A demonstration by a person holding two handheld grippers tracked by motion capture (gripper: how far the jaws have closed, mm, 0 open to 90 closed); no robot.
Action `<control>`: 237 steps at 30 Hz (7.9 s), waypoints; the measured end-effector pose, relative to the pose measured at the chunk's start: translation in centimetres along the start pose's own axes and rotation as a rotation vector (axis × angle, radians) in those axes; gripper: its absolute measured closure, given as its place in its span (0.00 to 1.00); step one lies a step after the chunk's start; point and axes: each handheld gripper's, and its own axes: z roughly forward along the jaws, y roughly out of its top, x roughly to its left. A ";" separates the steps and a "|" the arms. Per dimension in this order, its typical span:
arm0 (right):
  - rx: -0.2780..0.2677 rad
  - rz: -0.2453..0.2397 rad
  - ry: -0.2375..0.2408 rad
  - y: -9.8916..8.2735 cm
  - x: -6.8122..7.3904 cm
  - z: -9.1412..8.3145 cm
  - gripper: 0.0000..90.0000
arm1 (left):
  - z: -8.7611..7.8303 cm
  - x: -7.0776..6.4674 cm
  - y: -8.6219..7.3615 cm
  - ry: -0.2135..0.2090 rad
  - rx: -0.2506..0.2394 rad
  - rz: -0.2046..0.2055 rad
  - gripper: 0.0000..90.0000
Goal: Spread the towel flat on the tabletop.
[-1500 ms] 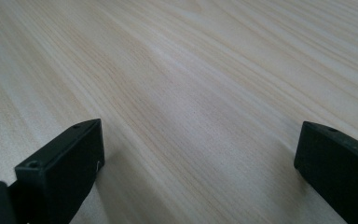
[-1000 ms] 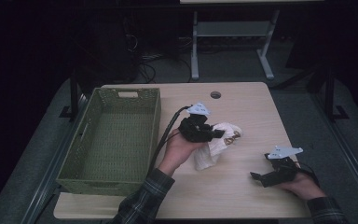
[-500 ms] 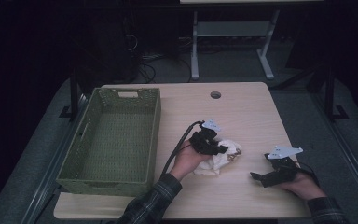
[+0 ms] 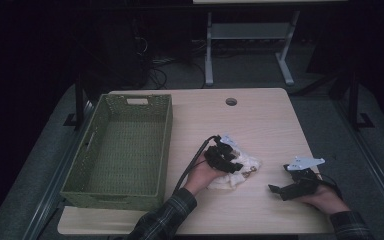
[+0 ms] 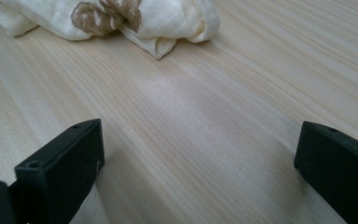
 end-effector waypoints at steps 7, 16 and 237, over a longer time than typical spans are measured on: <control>0.000 0.000 0.000 0.0 0.0 0.0 0.01 | -3.2 -0.3 1.2 0.015 -0.097 0.013 0.56; 0.000 -0.001 0.000 0.0 0.0 0.0 0.01 | -2.7 0.1 0.3 0.016 -0.048 -0.007 0.66; 0.028 0.007 0.022 2.2 -3.0 -2.9 0.85 | -5.2 -4.5 -8.0 0.082 0.134 -0.048 0.98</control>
